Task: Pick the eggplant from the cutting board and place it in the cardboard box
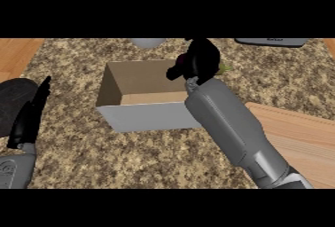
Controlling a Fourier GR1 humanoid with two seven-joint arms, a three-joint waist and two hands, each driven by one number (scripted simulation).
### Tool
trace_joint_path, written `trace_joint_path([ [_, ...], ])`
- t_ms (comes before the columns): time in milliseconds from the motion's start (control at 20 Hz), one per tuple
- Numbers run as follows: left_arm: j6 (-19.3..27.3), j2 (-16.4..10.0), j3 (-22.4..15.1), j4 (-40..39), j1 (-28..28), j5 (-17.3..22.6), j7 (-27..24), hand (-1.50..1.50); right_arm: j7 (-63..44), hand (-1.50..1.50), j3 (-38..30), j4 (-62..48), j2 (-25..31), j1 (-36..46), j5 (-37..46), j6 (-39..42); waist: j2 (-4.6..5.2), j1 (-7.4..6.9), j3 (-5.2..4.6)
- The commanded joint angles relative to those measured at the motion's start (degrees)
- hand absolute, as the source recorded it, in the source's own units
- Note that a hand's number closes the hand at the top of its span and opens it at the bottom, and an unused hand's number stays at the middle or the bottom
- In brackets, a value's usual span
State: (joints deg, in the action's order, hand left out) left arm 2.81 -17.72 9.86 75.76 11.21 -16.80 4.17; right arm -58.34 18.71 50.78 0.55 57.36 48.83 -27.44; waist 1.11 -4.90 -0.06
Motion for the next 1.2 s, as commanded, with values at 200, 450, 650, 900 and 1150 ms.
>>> trace_joint_path([
  [200, -0.9, -0.4, 0.4, 0.8, -1.1, 0.5, 0.0, 0.00, 3.9, -1.50, 3.9, -9.9, -0.5, 2.5, -6.4, -20.0, -0.17, 0.66, 0.08],
  [450, 0.2, 0.0, 0.9, -2.4, -0.8, 0.0, -2.5, 0.00, 1.1, -1.50, 6.8, -9.6, -0.5, 6.3, -5.1, -28.9, -0.36, 1.24, 0.00],
  [650, 0.0, -1.4, 2.5, -2.6, 0.4, 0.4, 0.2, 0.00, 3.3, -1.50, 4.0, -4.6, -0.5, 3.7, -4.5, -33.4, -0.94, 3.84, 0.06],
  [900, -0.6, -1.5, 3.4, 1.9, -6.2, 1.6, -0.7, 0.00, 3.0, -1.50, 4.1, 7.5, -0.5, -4.3, -0.4, -34.5, -1.84, 5.65, 0.08],
  [1150, -0.4, -1.5, 3.8, 3.6, -9.0, 1.4, -0.5, 0.00, 0.8, -1.50, 2.8, 21.7, 4.1, -18.3, 4.3, -30.7, -1.88, 6.48, 0.08],
])
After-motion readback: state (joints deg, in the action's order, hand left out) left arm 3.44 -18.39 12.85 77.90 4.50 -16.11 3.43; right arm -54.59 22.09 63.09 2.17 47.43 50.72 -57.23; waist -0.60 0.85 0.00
